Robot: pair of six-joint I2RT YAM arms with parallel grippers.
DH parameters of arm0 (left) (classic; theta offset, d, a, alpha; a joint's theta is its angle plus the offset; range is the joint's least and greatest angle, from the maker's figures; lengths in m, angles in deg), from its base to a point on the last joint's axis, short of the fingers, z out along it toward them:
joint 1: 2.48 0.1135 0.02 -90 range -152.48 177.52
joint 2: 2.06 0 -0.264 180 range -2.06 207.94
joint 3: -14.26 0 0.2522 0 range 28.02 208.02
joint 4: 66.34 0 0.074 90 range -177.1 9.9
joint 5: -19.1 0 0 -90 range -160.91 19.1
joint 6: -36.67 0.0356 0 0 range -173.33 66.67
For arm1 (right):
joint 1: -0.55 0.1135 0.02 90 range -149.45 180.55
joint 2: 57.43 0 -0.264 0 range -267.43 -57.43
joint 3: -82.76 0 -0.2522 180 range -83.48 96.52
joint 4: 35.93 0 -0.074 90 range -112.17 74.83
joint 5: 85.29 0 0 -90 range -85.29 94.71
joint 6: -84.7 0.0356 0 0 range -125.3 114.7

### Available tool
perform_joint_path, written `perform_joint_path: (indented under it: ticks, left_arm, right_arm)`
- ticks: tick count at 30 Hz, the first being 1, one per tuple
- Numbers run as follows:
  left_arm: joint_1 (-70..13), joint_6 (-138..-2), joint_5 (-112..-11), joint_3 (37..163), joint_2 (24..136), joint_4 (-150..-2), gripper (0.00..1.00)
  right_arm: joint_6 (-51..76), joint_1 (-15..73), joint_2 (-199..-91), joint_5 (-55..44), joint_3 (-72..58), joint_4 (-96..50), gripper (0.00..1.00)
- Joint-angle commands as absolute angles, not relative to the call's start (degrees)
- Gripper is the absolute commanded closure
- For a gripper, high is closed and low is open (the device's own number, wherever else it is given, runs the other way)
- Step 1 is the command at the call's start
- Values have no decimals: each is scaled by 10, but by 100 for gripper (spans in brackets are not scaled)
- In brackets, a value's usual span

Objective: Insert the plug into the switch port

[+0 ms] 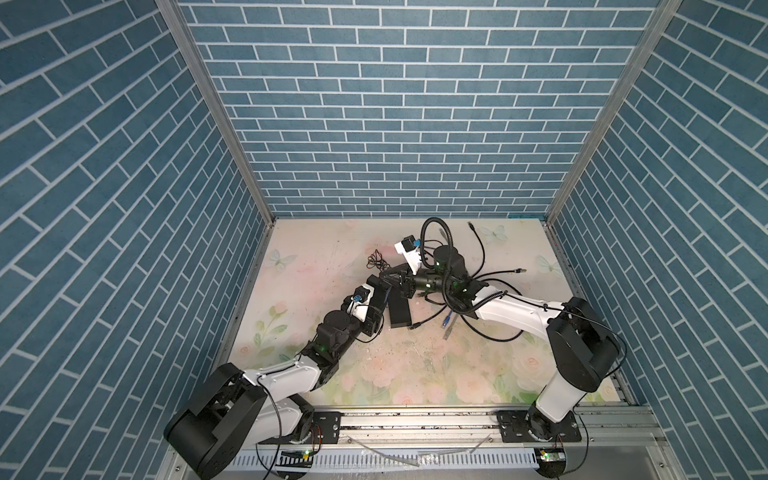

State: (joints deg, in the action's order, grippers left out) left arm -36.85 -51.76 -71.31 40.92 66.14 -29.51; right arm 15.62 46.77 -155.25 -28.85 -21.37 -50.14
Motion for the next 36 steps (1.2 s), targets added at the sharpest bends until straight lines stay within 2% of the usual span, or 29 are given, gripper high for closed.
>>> perform_joint_path:
  ticks: [1, 16, 25, 29, 31, 36]
  left_arm:
    - [-368, -504, -688, 495, 627, -74, 60]
    - [-339, -493, -674, 506, 594, -70, 60]
    - [-326, -517, -675, 508, 620, -7, 61]
    - [-326, -530, -693, 514, 610, -90, 64]
    - [-326, -554, -719, 518, 594, -184, 64]
    - [-327, -636, -755, 531, 554, -402, 64]
  right_arm:
    - [136, 498, -1603, -312, -240, -335, 100]
    - [109, 503, -1649, -346, -211, -262, 100]
    - [111, 504, -1655, -361, -201, -259, 100]
    - [113, 503, -1645, -310, -188, -237, 100]
    - [115, 502, -1641, -275, -178, -226, 100]
    - [122, 495, -1649, -262, -143, -202, 100]
